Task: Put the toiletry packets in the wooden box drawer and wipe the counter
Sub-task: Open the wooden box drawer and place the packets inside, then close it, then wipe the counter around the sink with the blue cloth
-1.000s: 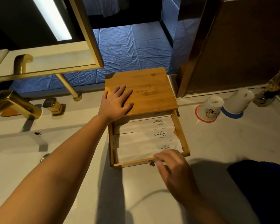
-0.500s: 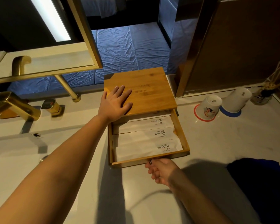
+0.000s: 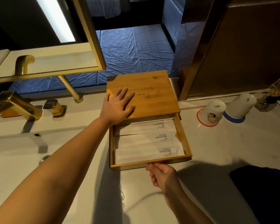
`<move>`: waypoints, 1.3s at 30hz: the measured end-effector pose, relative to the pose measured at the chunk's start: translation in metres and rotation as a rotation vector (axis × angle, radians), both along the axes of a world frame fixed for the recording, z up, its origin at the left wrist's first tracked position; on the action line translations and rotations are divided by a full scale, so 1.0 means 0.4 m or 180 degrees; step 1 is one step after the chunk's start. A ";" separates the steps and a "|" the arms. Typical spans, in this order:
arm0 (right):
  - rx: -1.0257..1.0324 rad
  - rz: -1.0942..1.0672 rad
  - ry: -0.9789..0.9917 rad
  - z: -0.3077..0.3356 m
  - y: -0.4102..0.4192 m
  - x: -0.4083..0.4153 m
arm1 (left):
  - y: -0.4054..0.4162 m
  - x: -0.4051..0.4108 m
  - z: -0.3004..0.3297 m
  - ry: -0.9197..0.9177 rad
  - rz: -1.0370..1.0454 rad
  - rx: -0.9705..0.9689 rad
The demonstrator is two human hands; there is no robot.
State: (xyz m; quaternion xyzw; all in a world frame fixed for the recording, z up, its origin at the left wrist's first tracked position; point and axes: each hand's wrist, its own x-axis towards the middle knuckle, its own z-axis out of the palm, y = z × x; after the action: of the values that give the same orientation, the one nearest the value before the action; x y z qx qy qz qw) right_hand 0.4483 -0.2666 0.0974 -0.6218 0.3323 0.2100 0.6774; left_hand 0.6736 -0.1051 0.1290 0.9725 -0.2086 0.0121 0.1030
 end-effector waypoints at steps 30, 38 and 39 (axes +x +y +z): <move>-0.0053 0.0325 -0.0700 -0.014 0.006 0.353 | 0.006 0.003 -0.010 -0.0103 -0.0072 0.0097; -0.0253 0.0560 -0.0559 -0.020 -0.003 0.360 | 0.007 0.005 -0.008 -0.0024 -0.0057 0.0113; -0.0324 0.0602 -0.0550 -0.016 -0.006 0.360 | 0.006 0.004 -0.003 0.0003 -0.0046 0.0117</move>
State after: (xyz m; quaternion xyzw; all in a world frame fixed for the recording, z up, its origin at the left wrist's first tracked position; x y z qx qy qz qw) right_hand 0.5924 -0.2691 0.0910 -0.6996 0.2229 0.2016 0.6483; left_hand 0.6754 -0.1026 0.1276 0.9727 -0.2158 0.0070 0.0853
